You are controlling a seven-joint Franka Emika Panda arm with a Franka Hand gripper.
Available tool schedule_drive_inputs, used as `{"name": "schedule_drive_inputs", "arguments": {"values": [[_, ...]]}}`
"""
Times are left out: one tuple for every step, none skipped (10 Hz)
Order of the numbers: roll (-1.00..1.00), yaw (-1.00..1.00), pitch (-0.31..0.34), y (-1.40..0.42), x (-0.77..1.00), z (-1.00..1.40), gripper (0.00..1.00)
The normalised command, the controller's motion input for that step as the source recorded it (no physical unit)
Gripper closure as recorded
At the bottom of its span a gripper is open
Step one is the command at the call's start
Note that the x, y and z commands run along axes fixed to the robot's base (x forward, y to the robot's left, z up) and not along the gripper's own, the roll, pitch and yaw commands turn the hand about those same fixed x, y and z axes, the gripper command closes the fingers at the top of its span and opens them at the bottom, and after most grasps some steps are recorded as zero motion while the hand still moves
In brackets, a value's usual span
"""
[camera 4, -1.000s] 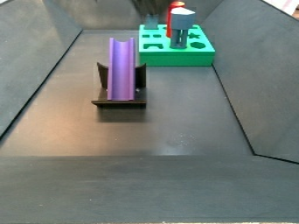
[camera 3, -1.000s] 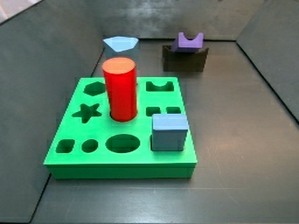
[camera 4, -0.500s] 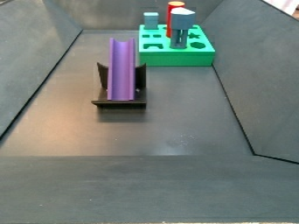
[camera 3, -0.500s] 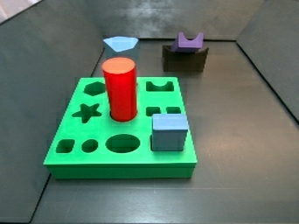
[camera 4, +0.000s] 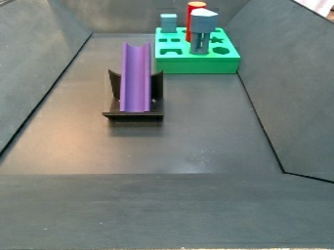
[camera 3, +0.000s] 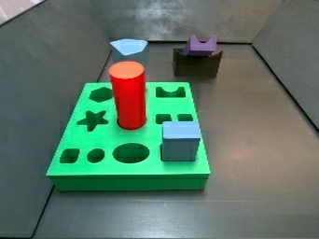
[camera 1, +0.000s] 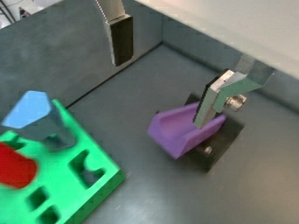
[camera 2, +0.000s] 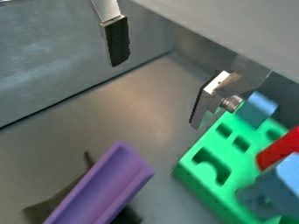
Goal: Pick up the arch object. Move up. Place the arch object on the fixture. Regrasp the arch object. Move to above the board. Insert the arch object.
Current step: Regrasp the arch object.
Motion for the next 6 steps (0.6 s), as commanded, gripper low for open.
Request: {"name": "schedule_drive_inputs", "arguments": {"values": [[1.00, 0.03, 0.035, -0.02, 0.00, 0.01, 0.00], [1.00, 0.03, 0.035, -0.02, 0.01, 0.01, 0.00], [1.00, 0.04, 0.040, -0.02, 0.01, 0.01, 0.00], [1.00, 0.04, 0.045, -0.01, 0.01, 0.01, 0.00], [1.00, 0.04, 0.055, -0.02, 0.02, 0.01, 0.00], [1.00, 0.04, 0.064, -0.02, 0.03, 0.00, 0.00]]}}
